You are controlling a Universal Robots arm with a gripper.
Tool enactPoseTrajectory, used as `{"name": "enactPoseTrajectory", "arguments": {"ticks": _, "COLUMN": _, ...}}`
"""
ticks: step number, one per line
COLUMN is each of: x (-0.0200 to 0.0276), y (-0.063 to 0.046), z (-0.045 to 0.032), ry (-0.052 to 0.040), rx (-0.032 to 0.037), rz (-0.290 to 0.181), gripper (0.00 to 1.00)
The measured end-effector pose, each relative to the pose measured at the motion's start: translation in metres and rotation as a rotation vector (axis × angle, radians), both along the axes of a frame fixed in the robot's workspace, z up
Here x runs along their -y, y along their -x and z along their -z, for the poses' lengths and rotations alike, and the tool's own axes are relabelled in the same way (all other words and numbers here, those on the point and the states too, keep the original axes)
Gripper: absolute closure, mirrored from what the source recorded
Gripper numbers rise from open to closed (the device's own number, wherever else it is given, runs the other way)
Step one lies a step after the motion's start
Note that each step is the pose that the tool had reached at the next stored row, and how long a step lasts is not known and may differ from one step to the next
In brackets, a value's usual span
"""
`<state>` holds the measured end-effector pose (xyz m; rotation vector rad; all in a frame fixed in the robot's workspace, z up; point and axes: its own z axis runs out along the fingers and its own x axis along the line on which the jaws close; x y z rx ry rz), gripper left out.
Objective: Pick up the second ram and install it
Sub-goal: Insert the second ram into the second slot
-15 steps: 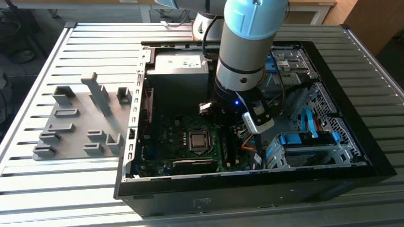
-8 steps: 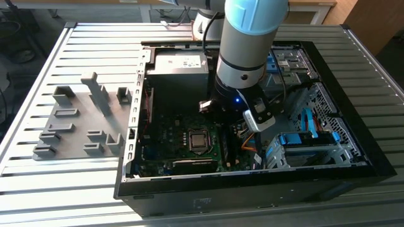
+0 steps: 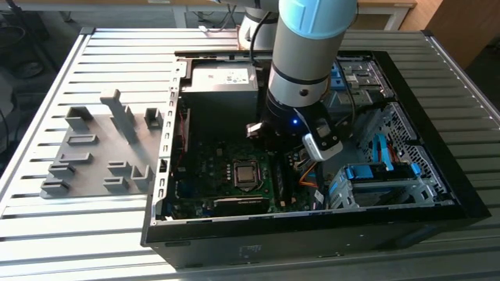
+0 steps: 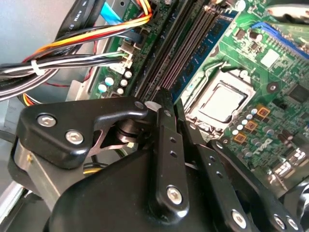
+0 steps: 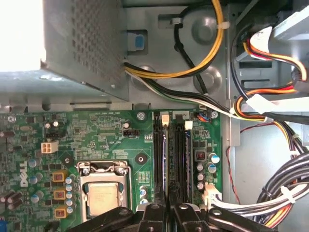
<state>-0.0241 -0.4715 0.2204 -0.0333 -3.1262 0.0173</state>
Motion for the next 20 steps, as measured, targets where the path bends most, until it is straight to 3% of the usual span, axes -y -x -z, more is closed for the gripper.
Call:
{"name": "enactPoseTrajectory", "arguments": {"ticks": 6, "x": 0.0000, "y": 0.0001, "z": 0.0040, "ry": -0.0059, "rx": 0.0001, "rz": -0.022, "gripper": 0.86}}
{"name": "enactPoseTrajectory", "arguments": {"ticks": 20, "x": 0.0000, "y": 0.0000, "z": 0.0063, "ry": -0.0062, "rx": 0.0000, "rz": -0.027, "gripper": 0.86}}
